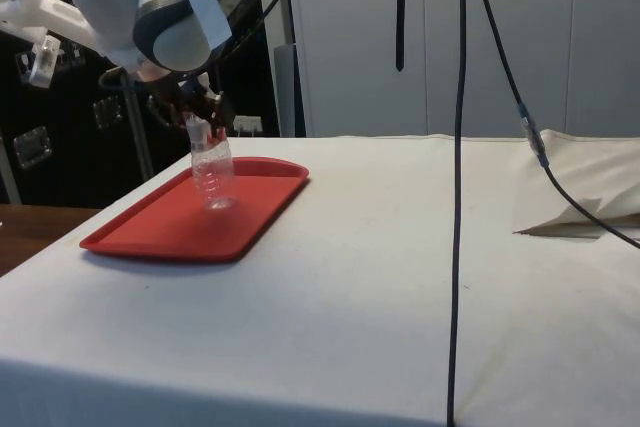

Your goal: Place the bottle upright on the tray.

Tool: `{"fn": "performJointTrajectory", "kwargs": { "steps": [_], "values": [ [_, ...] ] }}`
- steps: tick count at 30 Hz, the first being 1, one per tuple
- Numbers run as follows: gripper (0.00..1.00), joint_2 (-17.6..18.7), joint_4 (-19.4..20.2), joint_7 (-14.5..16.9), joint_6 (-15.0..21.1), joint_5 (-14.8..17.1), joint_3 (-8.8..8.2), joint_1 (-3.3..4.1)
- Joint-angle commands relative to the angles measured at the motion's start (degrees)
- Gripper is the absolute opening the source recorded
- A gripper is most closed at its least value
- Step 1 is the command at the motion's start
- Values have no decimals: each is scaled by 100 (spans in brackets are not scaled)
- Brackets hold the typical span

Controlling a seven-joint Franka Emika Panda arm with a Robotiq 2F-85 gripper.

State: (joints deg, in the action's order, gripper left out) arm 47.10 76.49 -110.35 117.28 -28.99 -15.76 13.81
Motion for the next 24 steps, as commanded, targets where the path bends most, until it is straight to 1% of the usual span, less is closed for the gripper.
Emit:
{"fn": "performJointTrajectory", "kwargs": {
  "steps": [1, 24],
  "values": [
    [33, 0, -6, 0, 6, 6, 6, -6],
    [33, 0, -6, 0, -63, -40, 6, 0]
  ]
}}
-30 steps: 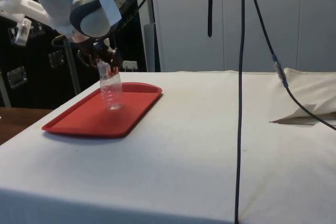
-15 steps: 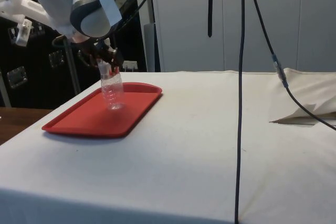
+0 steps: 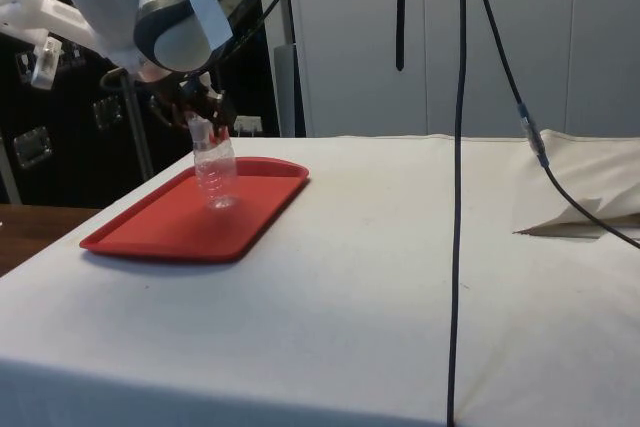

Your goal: Place the bottle upright on the tray.

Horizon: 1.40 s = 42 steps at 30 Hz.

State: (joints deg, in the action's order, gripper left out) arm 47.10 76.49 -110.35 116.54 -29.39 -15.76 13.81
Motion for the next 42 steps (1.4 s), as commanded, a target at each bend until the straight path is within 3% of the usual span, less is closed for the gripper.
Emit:
{"fn": "performJointTrajectory", "kwargs": {
  "steps": [1, 9, 22, 42],
  "values": [
    [33, 0, 0, 0, -6, -6, 0, 0],
    [33, 0, 0, 0, -46, -11, 0, 0],
    [33, 29, -327, -6, -321, 11, 23, 29],
    [33, 63, -418, -195, -298, -6, 86, 69]
  ]
}}
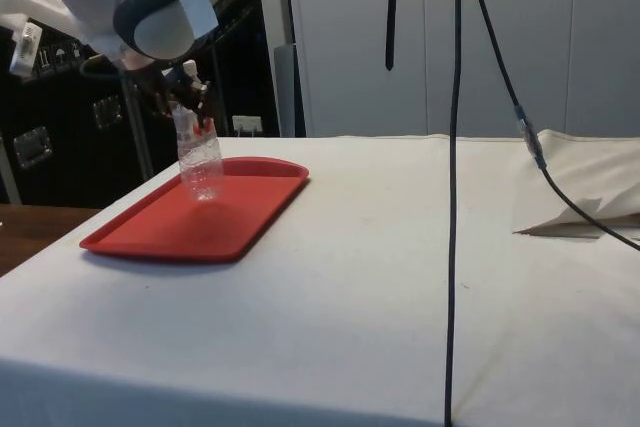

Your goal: Place the bottle upright on the tray.

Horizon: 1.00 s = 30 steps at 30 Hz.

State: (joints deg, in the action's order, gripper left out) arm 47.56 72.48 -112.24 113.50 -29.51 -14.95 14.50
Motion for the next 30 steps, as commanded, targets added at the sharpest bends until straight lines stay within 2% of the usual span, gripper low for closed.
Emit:
{"fn": "performJointTrajectory", "kwargs": {
  "steps": [1, 10, 18, 30],
  "values": [
    [33, 0, 0, 0, -6, 0, 0, 0],
    [33, 23, 6, -11, -11, -6, 0, 0],
    [33, 120, -6, -172, 138, -29, 0, 6],
    [33, 109, -6, -155, 57, -29, 0, 11]
  ]
}}
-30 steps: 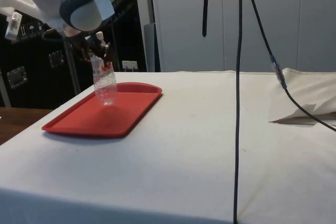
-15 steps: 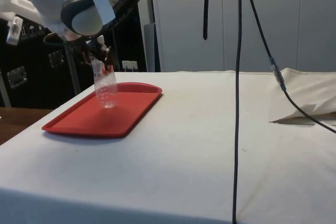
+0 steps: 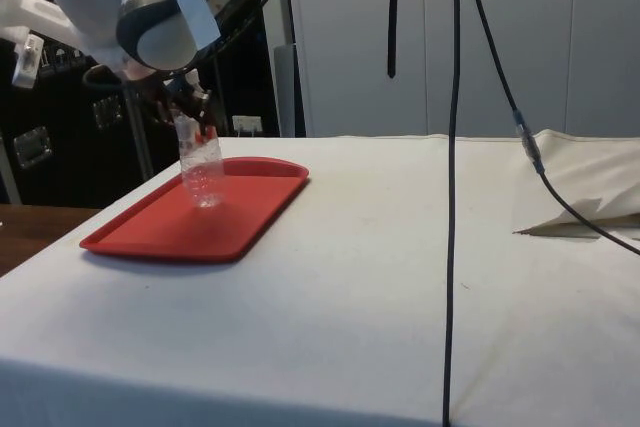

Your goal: Place the bottle upright on the tray.

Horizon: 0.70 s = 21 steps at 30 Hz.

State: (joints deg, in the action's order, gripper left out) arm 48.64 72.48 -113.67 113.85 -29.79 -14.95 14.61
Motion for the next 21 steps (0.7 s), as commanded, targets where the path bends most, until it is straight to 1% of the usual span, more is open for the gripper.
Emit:
{"fn": "performJointTrajectory", "kwargs": {
  "steps": [1, 19, 21],
  "values": [
    [33, 6, -6, -11, 23, 0, 6, 0],
    [33, 34, -6, 0, -34, 0, 6, 0],
    [36, 34, -6, 0, -34, 0, 6, 0]
  ]
}}
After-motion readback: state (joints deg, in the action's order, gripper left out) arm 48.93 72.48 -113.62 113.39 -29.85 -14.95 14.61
